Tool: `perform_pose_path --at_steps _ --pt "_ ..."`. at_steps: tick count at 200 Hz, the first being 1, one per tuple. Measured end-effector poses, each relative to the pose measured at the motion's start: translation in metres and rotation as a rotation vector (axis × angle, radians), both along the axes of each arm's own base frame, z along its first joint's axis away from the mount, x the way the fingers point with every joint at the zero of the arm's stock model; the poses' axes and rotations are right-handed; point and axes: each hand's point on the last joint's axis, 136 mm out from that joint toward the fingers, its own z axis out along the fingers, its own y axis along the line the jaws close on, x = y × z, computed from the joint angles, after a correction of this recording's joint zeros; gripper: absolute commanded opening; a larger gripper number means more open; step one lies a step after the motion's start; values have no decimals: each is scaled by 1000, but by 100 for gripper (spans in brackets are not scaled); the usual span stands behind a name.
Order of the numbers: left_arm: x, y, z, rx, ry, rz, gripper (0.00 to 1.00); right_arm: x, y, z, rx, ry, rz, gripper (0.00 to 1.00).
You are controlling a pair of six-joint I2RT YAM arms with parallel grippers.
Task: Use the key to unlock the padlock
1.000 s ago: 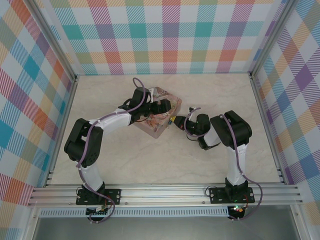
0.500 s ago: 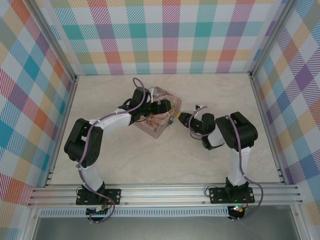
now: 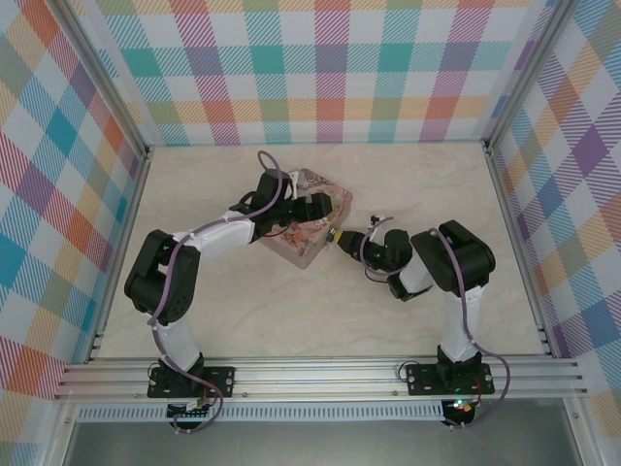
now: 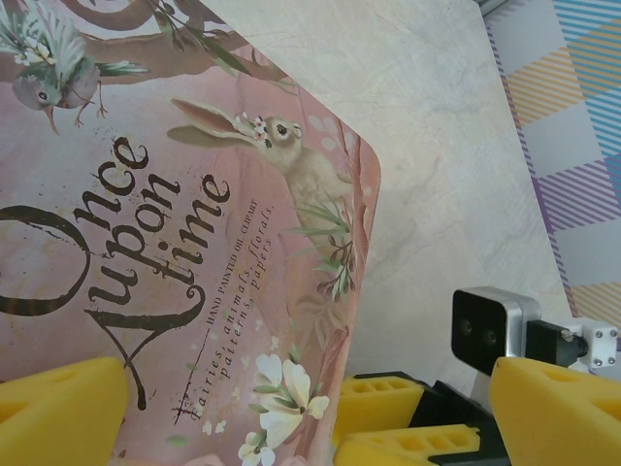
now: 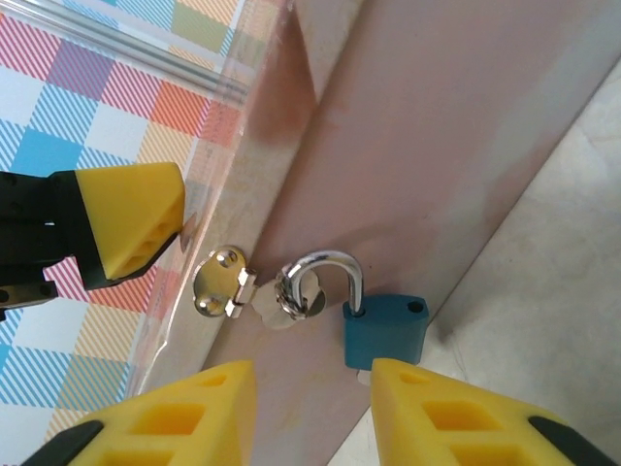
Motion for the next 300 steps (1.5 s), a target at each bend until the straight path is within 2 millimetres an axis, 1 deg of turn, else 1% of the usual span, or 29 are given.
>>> perform_pose_path --at_steps 32,82,108,157,212,266,300 --pt "0 0 0 -1 1 0 96 -5 3 -15 -16 34 -2 37" --pt "0 0 0 -2 2 1 96 0 12 -13 -2 16 -3 36" --pt "0 0 0 -2 2 2 96 3 13 -14 -3 26 -19 34" --pt "0 0 0 -2 2 1 96 7 10 -15 -3 34 -48 28" --pt "0 0 0 0 1 1 96 22 10 -14 4 34 -76 22" --pt "-2 1 0 -3 -5 -1 96 40 1 -13 2 36 -122 24" --pt "-2 1 -1 -6 -12 -1 96 58 -8 -7 9 19 -157 25"
